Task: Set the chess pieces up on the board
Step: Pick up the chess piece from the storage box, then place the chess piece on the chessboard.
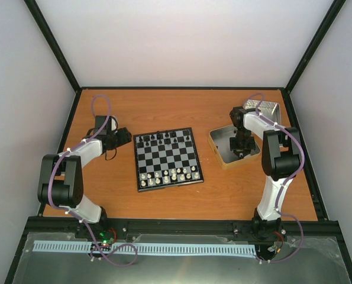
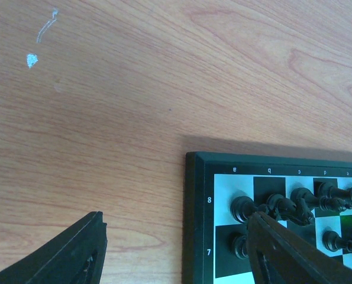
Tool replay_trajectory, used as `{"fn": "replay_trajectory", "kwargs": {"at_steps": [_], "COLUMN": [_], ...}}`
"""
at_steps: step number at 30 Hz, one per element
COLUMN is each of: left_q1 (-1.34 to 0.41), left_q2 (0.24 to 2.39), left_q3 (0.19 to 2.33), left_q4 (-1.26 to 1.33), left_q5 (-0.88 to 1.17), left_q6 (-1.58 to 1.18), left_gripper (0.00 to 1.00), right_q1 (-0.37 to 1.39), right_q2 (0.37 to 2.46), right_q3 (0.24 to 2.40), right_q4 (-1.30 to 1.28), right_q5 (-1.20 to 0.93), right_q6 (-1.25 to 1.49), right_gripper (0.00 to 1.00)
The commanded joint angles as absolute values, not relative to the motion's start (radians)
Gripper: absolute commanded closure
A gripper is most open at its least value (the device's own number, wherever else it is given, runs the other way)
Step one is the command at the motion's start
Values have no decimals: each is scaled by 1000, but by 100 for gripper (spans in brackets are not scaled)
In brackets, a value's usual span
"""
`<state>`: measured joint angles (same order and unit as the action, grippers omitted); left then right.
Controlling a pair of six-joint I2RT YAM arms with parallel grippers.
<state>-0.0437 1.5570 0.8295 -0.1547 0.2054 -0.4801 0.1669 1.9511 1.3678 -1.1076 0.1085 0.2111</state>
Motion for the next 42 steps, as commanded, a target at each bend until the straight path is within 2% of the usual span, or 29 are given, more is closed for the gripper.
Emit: {"fn": "replay_trajectory", "kwargs": {"at_steps": [1, 7, 14, 23, 29, 34, 38, 42], "left_q1": [-40, -39, -39, -39, -39, -40, -47, -92], "left_q2": [1560, 1560, 1550, 1524, 1479, 1389, 1337, 1373], "left_q3": [843, 846, 846, 817, 779, 745, 714, 731], "left_q4": [-134, -136, -137, -120, -67, 57, 225, 388], "left_q5": [203, 203, 202, 221, 336, 657, 884, 1010], "left_q6": [-468, -468, -465, -466, -431, -348, -395, -494], "left_gripper": [34, 34, 34, 34, 34, 34, 31, 30], "right_q1": [161, 161, 161, 224, 419, 475, 482, 505], "right_q2": [1973, 1960, 1921, 1925, 1883, 1807, 1802, 1824], "right_q3": [1390, 1415, 1526, 1700, 1689, 1526, 1417, 1433], "right_q4": [-1118, -1100, -1133, -1153, -871, -455, -135, 14], "right_q5": [110, 118, 124, -14, -51, -248, -415, -504], "right_q6": [205, 225, 277, 328, 286, 354, 481, 560], "right_gripper": [82, 94, 97, 96, 96, 94, 94, 93]}}
